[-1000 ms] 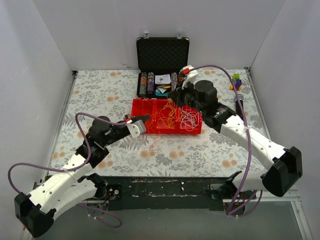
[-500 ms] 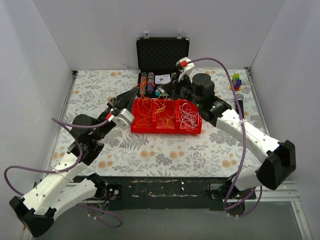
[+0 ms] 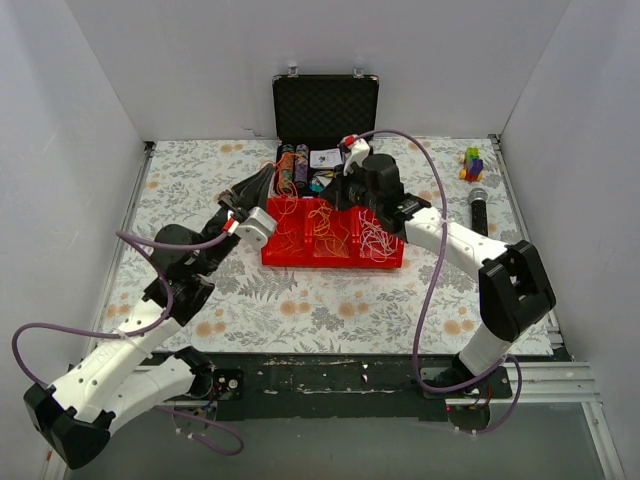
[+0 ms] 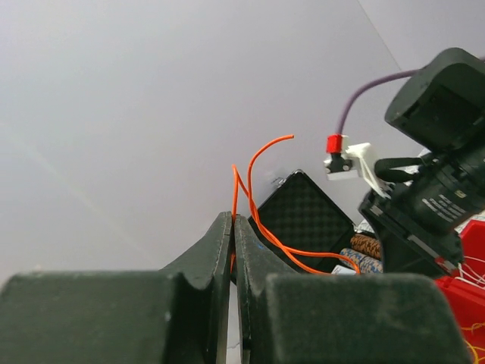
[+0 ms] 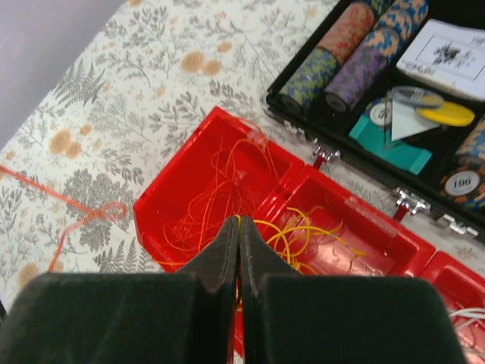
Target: Untangle the cables
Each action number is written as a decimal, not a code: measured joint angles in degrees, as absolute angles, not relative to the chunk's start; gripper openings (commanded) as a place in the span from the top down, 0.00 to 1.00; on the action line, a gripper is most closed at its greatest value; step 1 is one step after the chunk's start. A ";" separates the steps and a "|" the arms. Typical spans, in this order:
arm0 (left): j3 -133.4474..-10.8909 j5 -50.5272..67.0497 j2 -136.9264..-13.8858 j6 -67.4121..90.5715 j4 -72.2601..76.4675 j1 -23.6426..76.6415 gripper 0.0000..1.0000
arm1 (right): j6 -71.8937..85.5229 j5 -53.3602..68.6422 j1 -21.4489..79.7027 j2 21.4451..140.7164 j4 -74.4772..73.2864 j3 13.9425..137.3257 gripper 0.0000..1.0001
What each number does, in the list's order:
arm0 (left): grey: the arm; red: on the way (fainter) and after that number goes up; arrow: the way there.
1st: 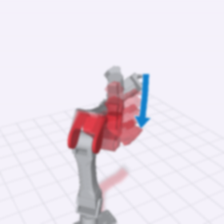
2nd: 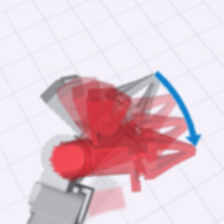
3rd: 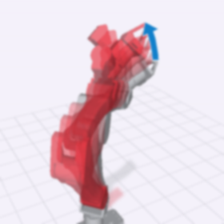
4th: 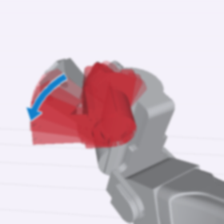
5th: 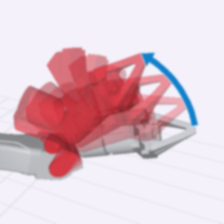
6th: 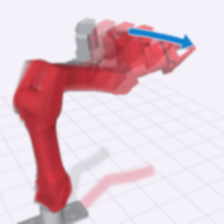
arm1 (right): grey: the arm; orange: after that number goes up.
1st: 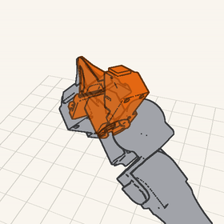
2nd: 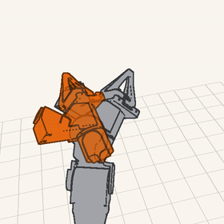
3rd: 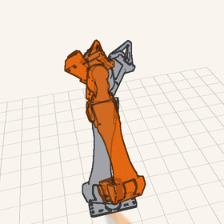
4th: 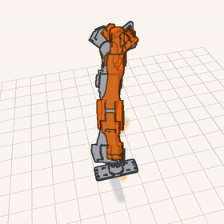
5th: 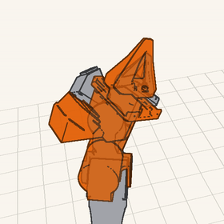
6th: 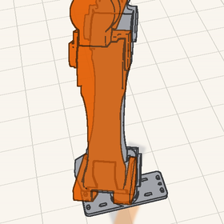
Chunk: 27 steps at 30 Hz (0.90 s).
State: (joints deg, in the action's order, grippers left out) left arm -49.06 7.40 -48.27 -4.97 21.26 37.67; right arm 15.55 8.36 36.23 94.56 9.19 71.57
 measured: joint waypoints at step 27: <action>-51.27 11.68 -73.21 1.37 24.77 24.53 1.00 | 17.98 -1.17 36.49 84.47 8.95 57.54 0.32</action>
